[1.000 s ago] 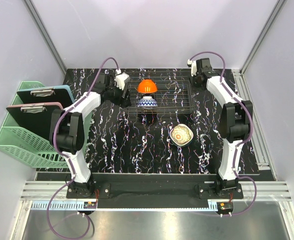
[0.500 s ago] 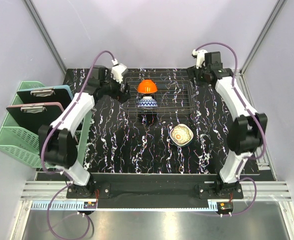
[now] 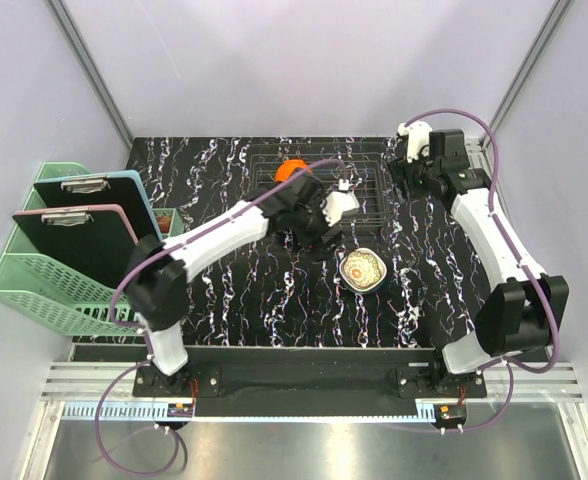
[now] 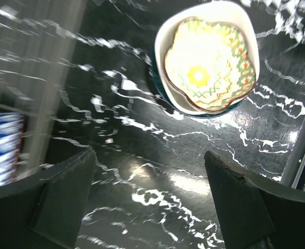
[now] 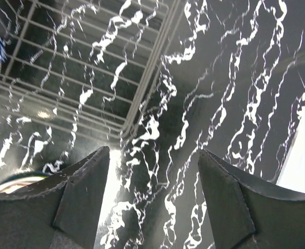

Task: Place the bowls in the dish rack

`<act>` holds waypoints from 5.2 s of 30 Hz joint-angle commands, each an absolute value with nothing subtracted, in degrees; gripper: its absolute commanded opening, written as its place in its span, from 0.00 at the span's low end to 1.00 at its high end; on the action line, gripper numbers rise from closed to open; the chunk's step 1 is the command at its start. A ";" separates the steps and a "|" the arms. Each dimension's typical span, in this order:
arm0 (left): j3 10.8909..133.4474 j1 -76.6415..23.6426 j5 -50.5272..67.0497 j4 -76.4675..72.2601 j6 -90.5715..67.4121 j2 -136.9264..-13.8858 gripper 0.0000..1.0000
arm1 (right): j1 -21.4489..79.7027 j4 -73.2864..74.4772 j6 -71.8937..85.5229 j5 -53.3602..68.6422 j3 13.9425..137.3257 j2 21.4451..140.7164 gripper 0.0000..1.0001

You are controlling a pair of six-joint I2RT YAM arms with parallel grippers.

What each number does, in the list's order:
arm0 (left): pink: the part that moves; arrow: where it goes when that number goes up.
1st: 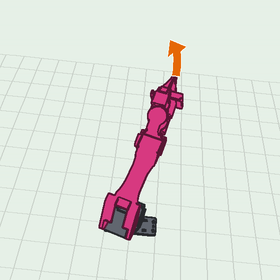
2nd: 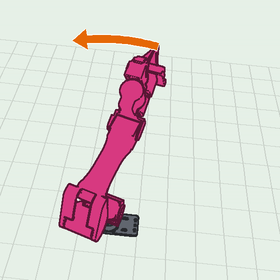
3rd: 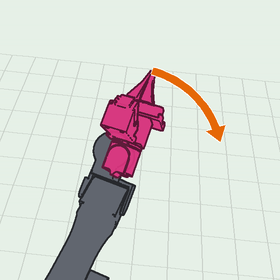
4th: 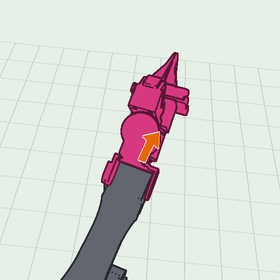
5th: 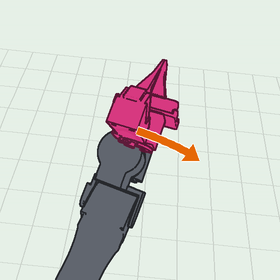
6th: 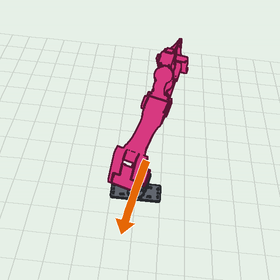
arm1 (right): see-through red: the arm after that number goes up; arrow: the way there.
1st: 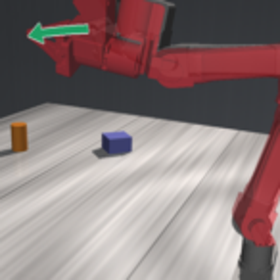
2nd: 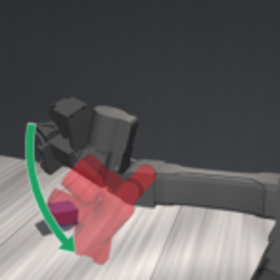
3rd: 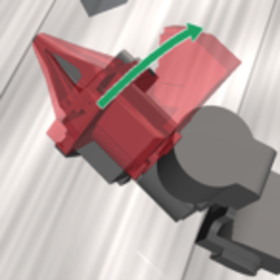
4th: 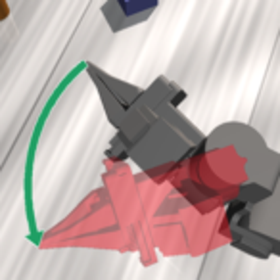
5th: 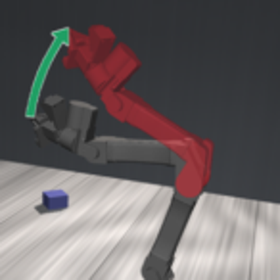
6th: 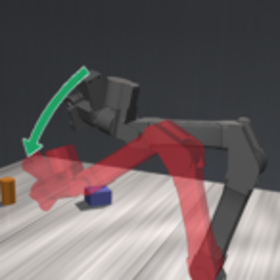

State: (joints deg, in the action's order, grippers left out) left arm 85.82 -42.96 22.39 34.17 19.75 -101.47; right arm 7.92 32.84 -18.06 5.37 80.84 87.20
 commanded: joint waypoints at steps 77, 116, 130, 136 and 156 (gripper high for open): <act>110.30 -49.66 20.48 45.26 8.53 -123.13 0.06 | -3.78 29.00 -19.69 11.25 69.70 72.16 0.70; 102.40 -44.74 32.70 38.94 23.90 -98.97 0.00 | -5.18 37.18 -0.27 76.01 79.10 85.78 0.91; 100.54 -42.36 29.71 31.38 25.49 -98.88 0.00 | -6.15 37.09 2.64 83.41 74.45 86.92 0.91; 101.69 -42.36 30.15 30.68 24.00 -99.32 0.00 | -5.98 36.83 2.81 84.29 73.13 87.54 0.91; 104.33 -42.45 32.34 30.32 20.92 -101.25 0.00 | -0.53 34.98 2.90 84.37 70.14 88.42 0.88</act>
State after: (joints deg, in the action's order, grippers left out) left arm 101.51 -42.28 29.98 34.37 21.98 -100.88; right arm -1.23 36.95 2.50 82.65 70.08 88.23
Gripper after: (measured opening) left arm 0.023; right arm 0.891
